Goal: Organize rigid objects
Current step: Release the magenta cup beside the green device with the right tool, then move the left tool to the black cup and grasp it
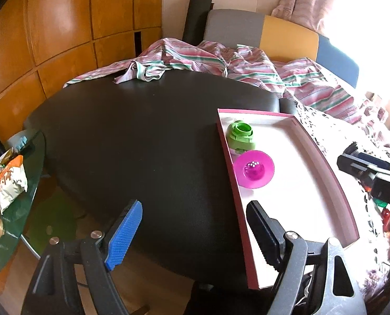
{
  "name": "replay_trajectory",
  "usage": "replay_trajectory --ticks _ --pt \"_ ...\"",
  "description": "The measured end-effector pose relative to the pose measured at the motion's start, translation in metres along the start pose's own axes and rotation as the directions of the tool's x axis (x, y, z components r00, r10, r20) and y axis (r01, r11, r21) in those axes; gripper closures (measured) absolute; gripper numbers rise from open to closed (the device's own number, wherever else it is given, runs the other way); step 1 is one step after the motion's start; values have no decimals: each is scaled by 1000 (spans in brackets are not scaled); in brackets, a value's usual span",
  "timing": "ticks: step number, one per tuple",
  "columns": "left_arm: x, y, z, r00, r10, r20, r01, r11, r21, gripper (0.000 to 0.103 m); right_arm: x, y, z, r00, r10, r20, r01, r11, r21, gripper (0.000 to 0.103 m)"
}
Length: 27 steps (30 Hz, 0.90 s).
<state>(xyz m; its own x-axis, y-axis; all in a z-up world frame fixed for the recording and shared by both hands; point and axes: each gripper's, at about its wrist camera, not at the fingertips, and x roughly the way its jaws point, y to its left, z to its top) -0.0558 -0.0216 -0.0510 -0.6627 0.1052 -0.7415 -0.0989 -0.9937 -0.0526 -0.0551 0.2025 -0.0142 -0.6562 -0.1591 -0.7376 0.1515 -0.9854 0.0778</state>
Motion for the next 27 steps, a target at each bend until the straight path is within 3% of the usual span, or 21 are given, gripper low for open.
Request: replay_trajectory --ticks 8,15,20,24,27 --pt "-7 -23 8 999 -37 25 35 997 72 21 -20 -81 5 996 -94 9 92 989 119 20" --pt "-10 -55 21 995 -90 37 85 987 139 21 -35 -168 0 975 -221 7 212 941 265 20" --pt "-11 -87 33 987 -157 35 148 970 195 21 -41 -230 -14 948 -318 -12 298 872 389 20" --pt "-9 -122 44 977 -212 23 199 946 256 21 -45 -275 -39 925 -378 -34 340 784 519 20" --pt "-3 -152 52 966 -259 -2 248 924 291 21 -46 -298 -53 925 -371 -85 342 710 616 20"
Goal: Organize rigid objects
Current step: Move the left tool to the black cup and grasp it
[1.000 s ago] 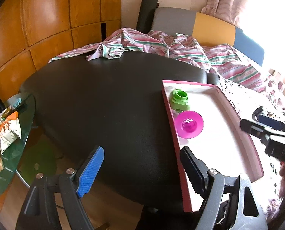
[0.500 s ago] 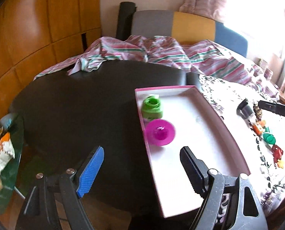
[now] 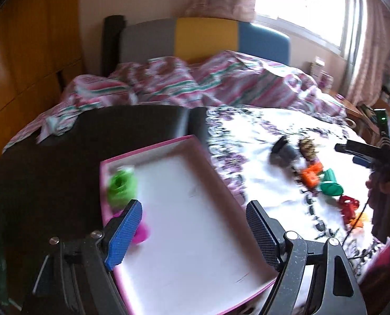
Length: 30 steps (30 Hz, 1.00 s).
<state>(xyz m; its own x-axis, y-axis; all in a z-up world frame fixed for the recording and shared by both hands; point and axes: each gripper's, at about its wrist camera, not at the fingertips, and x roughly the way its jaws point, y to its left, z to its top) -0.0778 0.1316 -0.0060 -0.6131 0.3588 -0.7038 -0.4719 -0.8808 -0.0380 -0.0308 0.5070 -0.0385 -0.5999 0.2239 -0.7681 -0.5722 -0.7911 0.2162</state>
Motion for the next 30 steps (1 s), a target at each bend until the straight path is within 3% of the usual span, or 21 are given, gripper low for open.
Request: replay_trajectory --ticks 3,7,13,19,23,28,30 --pt "21 -24 17 997 -64 -40 65 998 7 21 -2 -12 5 1000 20 12 -20 998 52 20" --pt "56 -60 39 977 -178 -117 177 984 -25 21 -3 -19 6 999 48 1 -48 995 89 20" --pt "115 -101 63 944 -260 -204 246 965 -90 22 1 -21 6 996 91 -24 -87 987 136 20" --pt "166 -124 73 919 -303 -250 266 948 -173 22 2 -23 10 993 117 -26 -112 983 144 20" --pt "195 -133 81 911 -329 -248 265 929 -260 23 4 -22 10 991 131 -37 -124 982 143 20" --pt "223 -139 89 918 -309 -250 232 927 -293 27 4 -19 10 990 138 -39 -132 982 134 20" --pt "236 -140 88 907 -327 -267 236 917 -322 30 4 -19 10 990 137 -38 -131 983 132 20"
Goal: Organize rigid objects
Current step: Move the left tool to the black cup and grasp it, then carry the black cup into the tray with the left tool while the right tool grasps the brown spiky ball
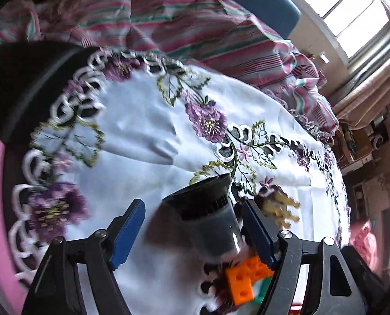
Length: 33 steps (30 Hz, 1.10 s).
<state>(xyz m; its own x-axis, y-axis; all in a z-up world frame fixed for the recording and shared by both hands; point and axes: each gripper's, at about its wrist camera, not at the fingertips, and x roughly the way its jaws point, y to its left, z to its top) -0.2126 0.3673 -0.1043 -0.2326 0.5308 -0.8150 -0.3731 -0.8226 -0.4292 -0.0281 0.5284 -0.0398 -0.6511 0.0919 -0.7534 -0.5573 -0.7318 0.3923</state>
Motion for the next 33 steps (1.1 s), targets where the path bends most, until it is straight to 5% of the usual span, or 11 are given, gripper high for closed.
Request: replay_trajectory --ticks 4,12,23,33 --pt "6 -1 -1 1000 12 18 -12 1000 20 41 -3 -1 0 1000 -20 18 20 1000 -4 20" --pt "-24 9 -4 998 43 42 -47 993 113 47 -1 -1 0 999 -36 12 36 999 -21 30" --pt "-57 7 -68 991 118 70 -135 927 351 47 5 11 -8 1000 -14 -27 11 996 -89 32" --pt "-41 20 -71 995 95 34 -100 954 281 46 17 64 -21 997 21 -73 -43 949 -313 32"
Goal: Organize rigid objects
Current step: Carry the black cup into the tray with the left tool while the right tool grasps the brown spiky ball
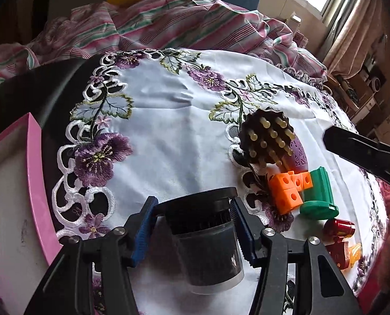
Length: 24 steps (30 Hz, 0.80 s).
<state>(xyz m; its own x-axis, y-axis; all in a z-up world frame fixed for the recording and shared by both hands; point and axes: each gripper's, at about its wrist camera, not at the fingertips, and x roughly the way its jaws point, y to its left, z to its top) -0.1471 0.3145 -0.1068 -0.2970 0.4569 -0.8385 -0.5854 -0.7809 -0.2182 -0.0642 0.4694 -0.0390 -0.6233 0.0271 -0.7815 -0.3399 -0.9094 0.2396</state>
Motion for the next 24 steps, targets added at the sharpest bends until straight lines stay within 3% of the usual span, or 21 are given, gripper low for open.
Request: replay_trajectory --ticks 5,10,13,19,24 --pt "-9 7 -2 999 -32 3 32 999 -30 46 30 21 16 997 -54 -49 48 992 -119 23" --pt "-45 18 -8 996 -52 67 56 997 -46 46 73 33 22 986 -118 -121 91 975 -204 23" --pt "-69 24 -17 994 -63 92 69 996 -56 46 95 37 17 973 -159 -166 118 965 -233 39" --pt "-101 43 -36 989 -53 135 66 994 -92 46 72 41 7 982 -128 -139 97 973 -209 40" --pt "-120 54 -52 987 -10 159 27 994 -106 46 36 62 -22 991 -62 -120 29 966 -256 40"
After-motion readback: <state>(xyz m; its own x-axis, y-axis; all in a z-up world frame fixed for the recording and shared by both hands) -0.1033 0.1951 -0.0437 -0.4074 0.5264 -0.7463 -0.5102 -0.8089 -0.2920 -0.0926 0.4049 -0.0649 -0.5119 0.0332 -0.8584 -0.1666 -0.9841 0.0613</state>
